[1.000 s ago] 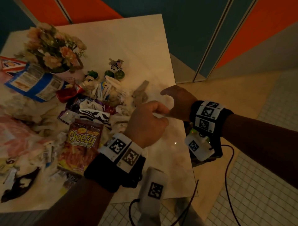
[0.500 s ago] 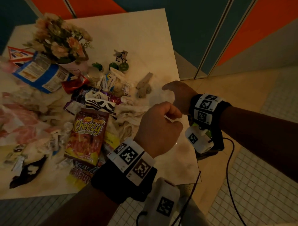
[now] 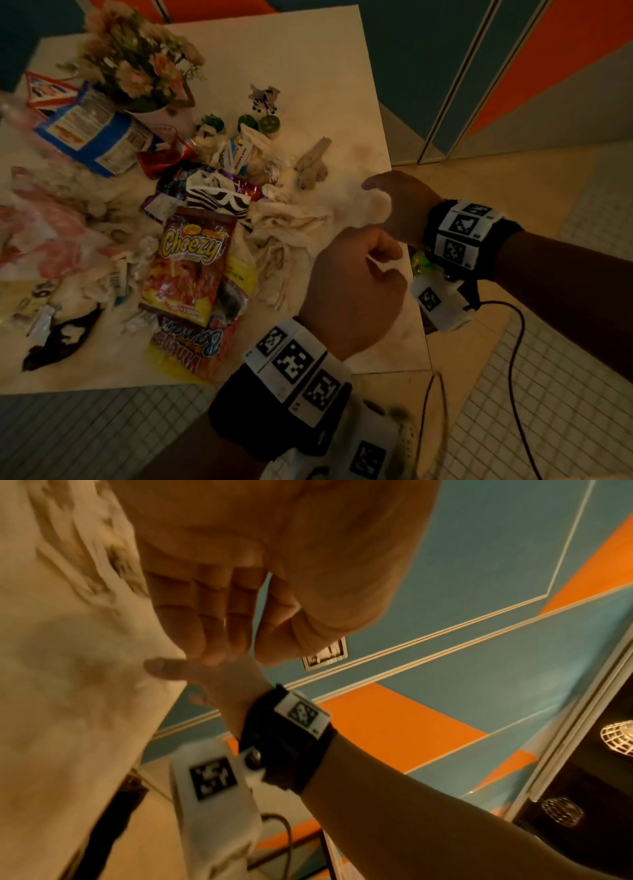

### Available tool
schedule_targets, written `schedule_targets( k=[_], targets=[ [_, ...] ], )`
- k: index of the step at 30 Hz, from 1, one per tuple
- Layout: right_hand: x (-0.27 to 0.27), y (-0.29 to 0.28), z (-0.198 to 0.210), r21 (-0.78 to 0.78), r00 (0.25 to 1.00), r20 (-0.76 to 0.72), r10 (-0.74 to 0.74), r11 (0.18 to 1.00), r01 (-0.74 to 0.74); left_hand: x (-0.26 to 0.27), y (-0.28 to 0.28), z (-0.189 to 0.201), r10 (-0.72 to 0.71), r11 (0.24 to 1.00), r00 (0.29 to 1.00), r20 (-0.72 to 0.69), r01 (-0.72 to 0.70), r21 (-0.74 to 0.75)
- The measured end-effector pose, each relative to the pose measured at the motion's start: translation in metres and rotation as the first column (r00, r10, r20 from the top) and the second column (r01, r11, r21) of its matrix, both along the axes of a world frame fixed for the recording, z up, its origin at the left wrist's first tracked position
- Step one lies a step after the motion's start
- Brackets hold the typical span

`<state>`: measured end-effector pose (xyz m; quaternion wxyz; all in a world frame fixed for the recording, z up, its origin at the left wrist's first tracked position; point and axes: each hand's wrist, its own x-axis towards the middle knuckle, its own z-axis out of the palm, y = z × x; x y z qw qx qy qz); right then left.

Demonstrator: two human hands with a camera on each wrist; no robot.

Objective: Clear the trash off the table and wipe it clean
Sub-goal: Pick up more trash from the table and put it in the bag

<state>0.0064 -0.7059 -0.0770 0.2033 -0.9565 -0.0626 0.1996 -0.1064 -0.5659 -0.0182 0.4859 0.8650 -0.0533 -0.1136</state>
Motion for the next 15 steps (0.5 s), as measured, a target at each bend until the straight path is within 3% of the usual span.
schedule_targets(
  k=[7, 11, 15],
  targets=[
    [-0.012, 0.002, 0.003, 0.009, 0.999, -0.013, 0.047, 0.999, -0.047, -0.011, 0.042, 0.002, -0.041, 0.966, 0.998, 0.045, 0.028, 0.256],
    [-0.011, 0.015, 0.007, 0.013, 0.997, 0.005, 0.083, 0.996, -0.083, -0.002, 0.066, -0.002, -0.007, 0.921, 0.981, 0.196, -0.07, 0.384],
    [-0.006, 0.032, 0.008, 0.013, 0.995, 0.008, 0.102, 0.995, -0.102, 0.017, 0.092, -0.007, 0.005, 0.88, 0.975, 0.224, -0.111, 0.462]
  ],
)
